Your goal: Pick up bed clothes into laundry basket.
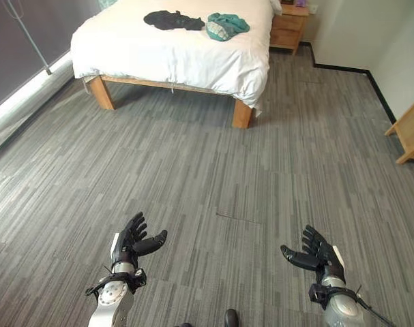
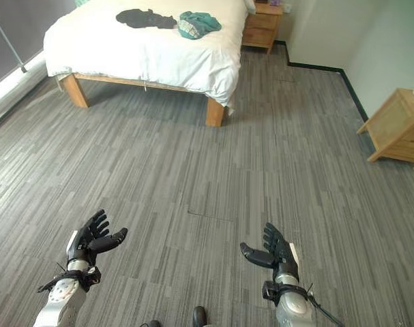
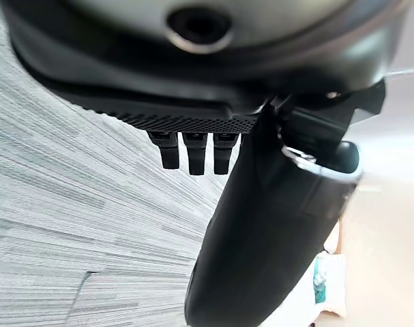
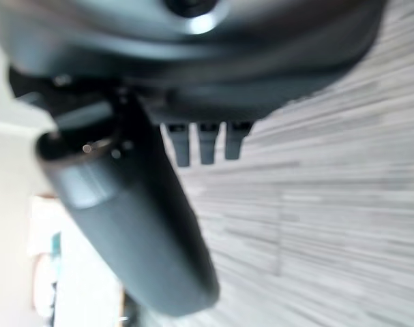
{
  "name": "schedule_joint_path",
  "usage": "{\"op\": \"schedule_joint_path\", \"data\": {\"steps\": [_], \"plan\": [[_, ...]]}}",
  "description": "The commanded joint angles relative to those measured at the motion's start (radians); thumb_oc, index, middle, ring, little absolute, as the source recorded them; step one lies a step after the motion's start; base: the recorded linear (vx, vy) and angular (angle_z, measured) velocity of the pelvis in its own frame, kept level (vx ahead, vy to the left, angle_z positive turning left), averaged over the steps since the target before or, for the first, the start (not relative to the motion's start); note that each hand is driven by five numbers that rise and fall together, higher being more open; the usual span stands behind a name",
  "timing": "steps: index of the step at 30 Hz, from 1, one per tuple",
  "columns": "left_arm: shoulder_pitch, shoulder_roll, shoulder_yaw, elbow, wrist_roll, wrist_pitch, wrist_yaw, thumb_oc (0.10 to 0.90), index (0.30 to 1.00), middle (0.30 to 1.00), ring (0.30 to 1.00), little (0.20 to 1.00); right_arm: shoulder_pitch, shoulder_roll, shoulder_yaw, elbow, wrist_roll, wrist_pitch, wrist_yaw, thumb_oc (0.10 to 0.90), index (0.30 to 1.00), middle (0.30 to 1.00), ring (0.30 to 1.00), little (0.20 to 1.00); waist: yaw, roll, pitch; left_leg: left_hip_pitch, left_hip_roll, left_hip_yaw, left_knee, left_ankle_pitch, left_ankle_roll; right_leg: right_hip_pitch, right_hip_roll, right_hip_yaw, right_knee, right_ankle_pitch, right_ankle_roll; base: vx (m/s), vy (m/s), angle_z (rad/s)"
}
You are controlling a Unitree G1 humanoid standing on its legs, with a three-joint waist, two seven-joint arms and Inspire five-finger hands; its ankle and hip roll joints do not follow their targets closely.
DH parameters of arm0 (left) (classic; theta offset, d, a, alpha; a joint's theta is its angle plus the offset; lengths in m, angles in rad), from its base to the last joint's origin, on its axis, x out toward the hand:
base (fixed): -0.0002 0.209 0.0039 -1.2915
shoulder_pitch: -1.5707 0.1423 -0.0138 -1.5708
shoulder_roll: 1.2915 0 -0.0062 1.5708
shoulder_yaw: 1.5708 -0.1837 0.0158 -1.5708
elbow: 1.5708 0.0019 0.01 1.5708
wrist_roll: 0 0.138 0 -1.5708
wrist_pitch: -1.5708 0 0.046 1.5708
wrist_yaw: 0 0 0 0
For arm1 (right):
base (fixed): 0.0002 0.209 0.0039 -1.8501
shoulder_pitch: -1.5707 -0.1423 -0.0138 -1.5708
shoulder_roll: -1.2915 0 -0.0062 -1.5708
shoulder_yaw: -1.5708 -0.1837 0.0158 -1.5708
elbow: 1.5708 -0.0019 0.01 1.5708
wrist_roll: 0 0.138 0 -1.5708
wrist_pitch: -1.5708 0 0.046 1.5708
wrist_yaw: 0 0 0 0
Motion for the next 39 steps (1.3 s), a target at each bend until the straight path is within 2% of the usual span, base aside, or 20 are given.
{"op": "schedule_joint_path", "data": {"steps": [1, 2, 5, 6, 11, 12, 15, 16, 17, 18, 20, 21, 23, 26, 27, 29, 32, 34, 35, 39], "plan": [[-0.156, 0.043, 0.019, -0.077, -0.021, -0.123, 0.021, 0.8, 0.9, 0.9, 0.9, 0.9, -0.111, -0.048, -0.014, -0.102, 0.027, -0.12, -0.01, 0.8, 0.9, 0.9, 0.9, 0.9, -0.004, -0.014, -0.019, -0.01, 0.01, -0.023, 0.064, -0.04, -0.008, -0.074, -0.098, 0.045, 0.319, -0.071, 0.143, 0.05, 0.097, -0.16], [-0.165, 0.033, 0.01, -0.096, -0.033, -0.116, 0.022, 0.8, 0.9, 0.9, 0.9, 0.9, -0.106, -0.048, -0.008, -0.135, 0.013, -0.114, -0.006, 0.8, 0.9, 0.9, 0.9, 0.9, -0.022, -0.01, 0.011, 0.009, -0.002, -0.03, 0.067, -0.053, 0.012, -0.184, -0.097, 0.061, 0.545, 0.069, 0.186, 0.05, 0.096, -0.1], [-0.182, 0.018, 0.0, -0.099, -0.062, -0.118, 0.03, 0.8, 0.9, 0.9, 0.9, 0.9, -0.108, -0.049, 0.0, -0.152, -0.021, -0.106, -0.011, 0.8, 0.9, 0.9, 0.9, 0.9, -0.053, 0.01, 0.042, 0.032, 0.019, -0.039, 0.078, -0.071, 0.014, -0.304, -0.051, 0.088, 0.732, 0.085, 0.191, 0.25, 0.044, -0.02], [-0.201, 0.026, 0.003, -0.104, -0.061, -0.119, 0.024, 0.8, 0.9, 0.9, 0.9, 0.9, -0.109, -0.061, -0.01, -0.177, -0.05, -0.1, -0.013, 0.8, 0.9, 0.9, 0.9, 0.9, -0.081, 0.02, 0.051, 0.081, 0.029, -0.038, 0.086, -0.081, 0.002, -0.393, -0.086, 0.054, 0.737, 0.054, 0.171, 0.58, -0.019, 0.15], [-0.238, 0.026, 0.029, -0.105, -0.078, -0.145, 0.011, 0.8, 0.9, 0.9, 0.9, 0.9, -0.051, -0.083, -0.057, -0.201, -0.058, -0.105, 0.006, 0.8, 0.9, 0.9, 0.9, 0.9, -0.192, 0.02, 0.032, 0.225, 0.049, -0.081, 0.082, -0.125, -0.055, -0.435, -0.07, 0.06, 0.358, 0.04, 0.171, 0.66, -0.185, 0.18], [-0.252, 0.022, 0.032, -0.093, -0.081, -0.153, 0.003, 0.8, 0.9, 0.9, 0.9, 0.9, -0.008, -0.097, -0.078, -0.216, -0.055, -0.103, 0.027, 0.8, 0.9, 0.9, 0.9, 0.9, -0.236, 0.022, 0.013, 0.268, 0.081, -0.105, 0.104, -0.1, -0.091, -0.444, -0.042, 0.116, 0.243, 0.061, 0.185, 0.66, -0.337, 0.52], [-0.254, 0.014, 0.035, -0.101, -0.091, -0.151, 0.0, 0.8, 0.9, 0.9, 0.9, 0.9, 0.011, -0.114, -0.089, -0.239, -0.02, -0.095, 0.055, 0.8, 0.9, 0.9, 0.9, 0.9, -0.248, 0.019, 0.005, 0.266, 0.114, -0.128, 0.208, -0.007, -0.136, -0.405, -0.026, 0.129, 0.245, 0.084, 0.171, 0.6, -0.434, 0.85], [-0.25, 0.003, 0.041, -0.1, -0.091, -0.144, 0.002, 0.8, 0.9, 0.9, 0.9, 0.9, 0.0, -0.121, -0.075, -0.236, 0.032, -0.094, 0.068, 0.8, 0.9, 0.9, 0.9, 0.9, -0.249, 0.001, 0.001, 0.175, 0.182, -0.112, 0.531, 0.235, -0.15, -0.359, 0.018, 0.14, 0.302, 0.072, 0.11, 0.39, -0.448, 0.43], [-0.251, 0.004, 0.041, -0.1, -0.091, -0.144, 0.002, 0.8, 0.9, 0.9, 0.9, 0.9, 0.0, -0.12, -0.075, -0.236, 0.033, -0.094, 0.069, 0.8, 0.9, 0.9, 0.9, 0.9, -0.252, -0.002, -0.002, 0.167, 0.18, -0.117, 0.534, 0.237, -0.151, -0.362, 0.014, 0.138, 0.3, 0.076, 0.109, 0.82, -0.92, 0.45], [-0.265, -0.003, 0.04, -0.097, -0.113, -0.136, 0.008, 0.8, 0.9, 0.9, 0.9, 0.9, 0.014, -0.121, -0.078, -0.253, 0.113, -0.103, 0.074, 0.8, 0.9, 0.9, 0.9, 0.9, -0.214, -0.051, 0.009, -0.034, 0.198, -0.081, 0.836, 0.256, -0.115, -0.235, 0.025, 0.163, 0.267, 0.018, 0.018, 0.4, -0.483, 0.25], [-0.279, -0.007, 0.024, -0.093, -0.119, -0.133, 0.016, 0.8, 0.9, 0.9, 0.9, 0.9, 0.009, -0.127, -0.077, -0.241, 0.121, -0.107, 0.061, 0.8, 0.9, 0.9, 0.9, 0.9, -0.188, -0.076, 0.02, -0.124, 0.167, -0.084, 0.922, 0.195, -0.09, -0.185, 0.025, 0.176, 0.243, 0.004, -0.003, 0.57, -0.512, -0.04], [-0.283, -0.013, 0.011, -0.098, -0.114, -0.118, 0.03, 0.8, 0.9, 0.9, 0.9, 0.9, -0.017, -0.16, -0.076, -0.234, 0.086, -0.091, 0.028, 0.8, 0.9, 0.9, 0.9, 0.9, -0.125, -0.084, 0.042, -0.258, 0.063, -0.096, 0.896, 0.121, -0.079, -0.104, 0.026, 0.192, 0.222, -0.018, -0.006, 0.56, -0.357, -0.12], [-0.26, -0.012, 0.011, -0.117, -0.099, -0.116, 0.023, 0.8, 0.9, 0.9, 0.9, 0.9, -0.064, -0.168, -0.052, -0.253, 0.102, -0.094, 0.053, 0.8, 0.9, 0.9, 0.9, 0.9, -0.068, -0.077, 0.038, -0.34, 0.027, -0.055, 0.743, 0.098, -0.07, -0.02, 0.023, 0.191, 0.191, -0.04, 0.004, 0.63, -0.22, -0.07], [-0.253, -0.004, -0.016, -0.117, -0.075, -0.116, 0.016, 0.8, 0.9, 0.9, 0.9, 0.9, -0.081, -0.165, -0.041, -0.26, 0.106, -0.101, 0.054, 0.8, 0.9, 0.9, 0.9, 0.9, -0.037, -0.068, 0.027, -0.357, 0.076, 0.04, 0.477, 0.141, -0.069, 0.054, 0.025, 0.193, 0.17, -0.081, 0.007, 0.75, -0.111, -0.29], [-0.262, -0.007, -0.036, -0.107, -0.078, -0.116, 0.001, 0.8, 0.9, 0.9, 0.9, 0.9, -0.109, -0.154, -0.005, -0.28, 0.09, -0.105, 0.053, 0.8, 0.9, 0.9, 0.9, 0.9, -0.007, -0.039, 0.003, -0.343, 0.056, 0.077, 0.121, 0.172, -0.074, 0.127, 0.051, 0.188, 0.162, -0.14, 0.022, 0.84, -0.031, -0.26], [-0.26, -0.012, -0.043, -0.108, -0.076, -0.113, -0.002, 0.8, 0.9, 0.9, 0.9, 0.9, -0.117, -0.152, 0.001, -0.284, 0.082, -0.101, 0.053, 0.8, 0.9, 0.9, 0.9, 0.9, 0.01, -0.035, -0.009, -0.318, 0.048, 0.083, 0.029, 0.19, -0.067, 0.169, 0.046, 0.193, 0.163, -0.164, 0.025, 0.67, -0.041, -0.01], [-0.237, -0.027, -0.046, -0.13, -0.067, -0.101, -0.003, 0.8, 0.9, 0.9, 0.9, 0.9, -0.106, -0.124, 0.028, -0.32, 0.061, -0.07, 0.082, 0.8, 0.9, 0.9, 0.9, 0.9, 0.029, -0.031, -0.055, -0.286, 0.042, 0.134, 0.056, 0.218, -0.043, 0.219, -0.003, 0.167, 0.313, -0.142, 0.079, 0.83, -0.078, 0.08], [-0.21, -0.043, -0.056, -0.135, -0.06, -0.082, -0.02, 0.8, 0.9, 0.9, 0.9, 0.9, -0.058, -0.096, 0.048, -0.317, 0.032, -0.055, 0.129, 0.8, 0.9, 0.9, 0.9, 0.9, 0.054, -0.042, -0.066, -0.25, 0.006, 0.1, 0.126, 0.189, 0.006, 0.132, -0.049, 0.121, 0.688, 0.14, 0.196, 0.61, 0.003, -0.15], [-0.245, -0.048, -0.085, -0.121, -0.079, -0.082, -0.009, 0.8, 0.9, 0.9, 0.9, 0.9, -0.037, -0.073, 0.048, -0.299, 0.05, -0.058, 0.102, 0.8, 0.9, 0.9, 0.9, 0.9, 0.014, -0.017, -0.032, -0.162, 0.018, 0.074, 0.129, 0.143, 0.023, -0.019, -0.003, 0.119, 0.892, 0.154, 0.196, 0.54, -0.004, -0.49], [-0.295, -0.037, -0.122, -0.115, -0.078, -0.089, -0.029, 0.8, 0.9, 0.9, 0.9, 0.9, 0.008, -0.047, 0.049, -0.309, 0.109, -0.054, 0.124, 0.8, 0.9, 0.9, 0.9, 0.9, -0.056, 0.001, -0.009, -0.081, -0.001, -0.017, 0.114, 0.106, 0.026, -0.16, -0.023, 0.124, 0.816, 0.043, 0.134, 0.48, -0.107, 0.99]]}}
